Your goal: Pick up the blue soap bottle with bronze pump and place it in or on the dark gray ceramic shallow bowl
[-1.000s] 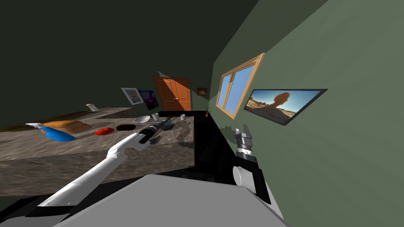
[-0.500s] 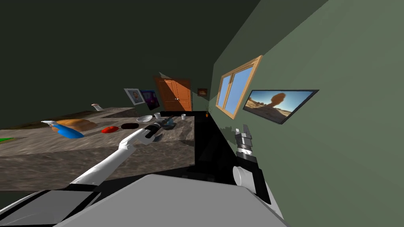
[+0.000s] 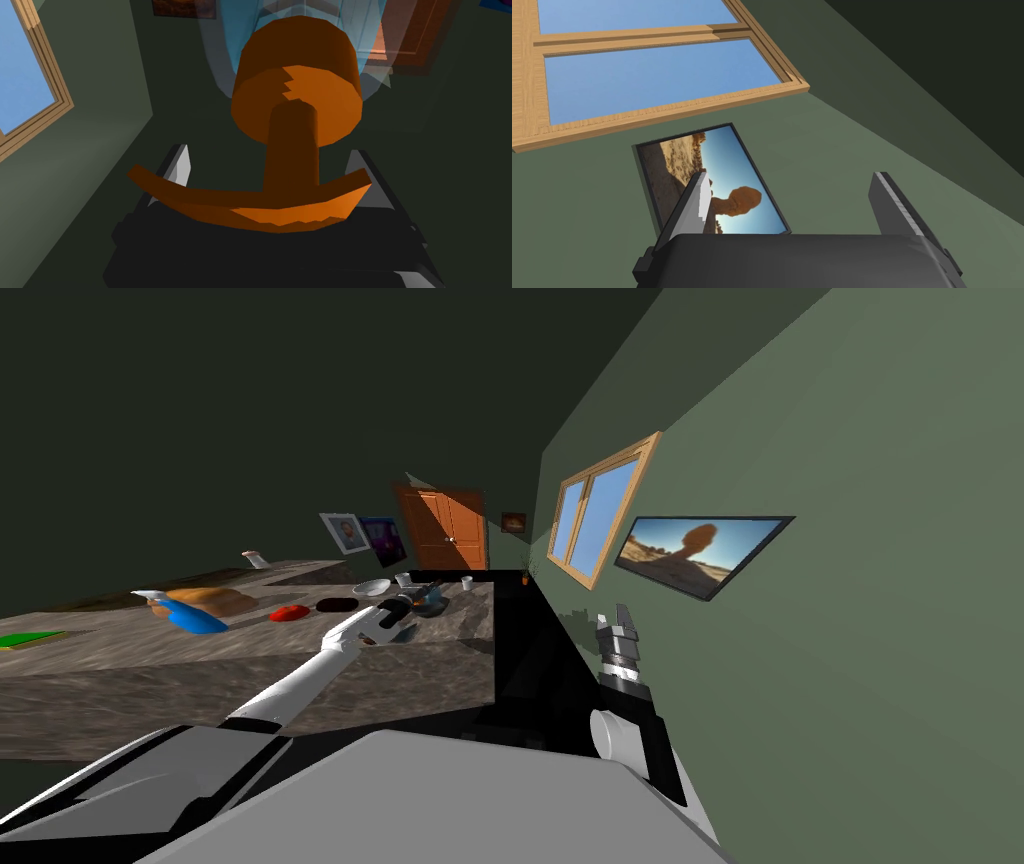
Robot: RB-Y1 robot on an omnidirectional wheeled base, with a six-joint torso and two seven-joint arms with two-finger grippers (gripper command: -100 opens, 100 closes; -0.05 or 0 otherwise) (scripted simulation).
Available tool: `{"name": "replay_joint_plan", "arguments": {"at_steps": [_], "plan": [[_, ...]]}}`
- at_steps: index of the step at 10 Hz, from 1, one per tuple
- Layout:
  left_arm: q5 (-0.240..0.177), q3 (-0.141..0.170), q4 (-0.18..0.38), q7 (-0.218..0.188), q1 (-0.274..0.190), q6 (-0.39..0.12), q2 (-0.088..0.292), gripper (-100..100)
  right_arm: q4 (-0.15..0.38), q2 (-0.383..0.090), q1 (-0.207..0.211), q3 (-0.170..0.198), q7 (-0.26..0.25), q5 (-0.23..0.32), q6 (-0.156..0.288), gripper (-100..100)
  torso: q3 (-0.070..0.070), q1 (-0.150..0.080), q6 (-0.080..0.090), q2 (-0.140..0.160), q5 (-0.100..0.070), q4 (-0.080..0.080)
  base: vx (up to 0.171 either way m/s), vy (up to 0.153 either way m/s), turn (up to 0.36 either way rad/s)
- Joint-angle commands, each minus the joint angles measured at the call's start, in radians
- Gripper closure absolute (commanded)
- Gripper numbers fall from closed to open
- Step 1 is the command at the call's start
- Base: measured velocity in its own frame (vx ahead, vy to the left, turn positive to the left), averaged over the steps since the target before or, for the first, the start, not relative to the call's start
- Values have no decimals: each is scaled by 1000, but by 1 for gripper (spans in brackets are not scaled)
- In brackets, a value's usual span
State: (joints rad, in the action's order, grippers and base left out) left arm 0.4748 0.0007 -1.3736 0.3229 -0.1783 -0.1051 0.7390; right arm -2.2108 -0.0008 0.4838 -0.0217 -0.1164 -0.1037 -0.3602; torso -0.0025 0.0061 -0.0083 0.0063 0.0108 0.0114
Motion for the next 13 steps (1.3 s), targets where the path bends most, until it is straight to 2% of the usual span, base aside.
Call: {"name": "replay_joint_plan", "arguments": {"at_steps": [1,3,4,6,7,8,11,12,13], "plan": [[-17,-43,50,21,-50,14,-2,-100,0,0,0,0,0,0,0,0,0,0,0,0,0,0,-87,9,39],[-17,-43,117,21,-115,14,-2,-100,0,0,0,0,0,0,0,0,2,0,0,4,0,-1,-76,-5,4],[-33,-86,157,42,-151,28,-5,-100,0,0,0,0,0,0,0,0,1,0,0,2,0,-1,-103,2,34],[-33,-86,235,42,-226,28,-5,-100,0,0,0,0,0,0,0,0,3,-1,0,5,0,-1,-72,-8,7],[-33,-86,235,42,-244,28,-5,-100,0,0,0,0,0,0,0,0,1,-1,0,2,0,-1,-4,6,-5],[-50,-129,283,63,-284,42,-8,-100,0,0,0,0,0,0,0,0,0,0,0,0,0,0,-80,0,32],[-50,-129,349,63,-361,42,-8,-100,0,0,0,0,0,0,0,0,1,0,0,2,0,0,-50,3,4],[-66,-172,381,85,-395,57,-11,-100,0,0,0,0,0,0,0,0,0,0,0,0,0,0,-51,-4,35],[-66,-172,386,85,-412,57,-11,-100,0,0,0,0,0,0,0,0,1,-1,0,1,0,0,-86,-3,18]]}}
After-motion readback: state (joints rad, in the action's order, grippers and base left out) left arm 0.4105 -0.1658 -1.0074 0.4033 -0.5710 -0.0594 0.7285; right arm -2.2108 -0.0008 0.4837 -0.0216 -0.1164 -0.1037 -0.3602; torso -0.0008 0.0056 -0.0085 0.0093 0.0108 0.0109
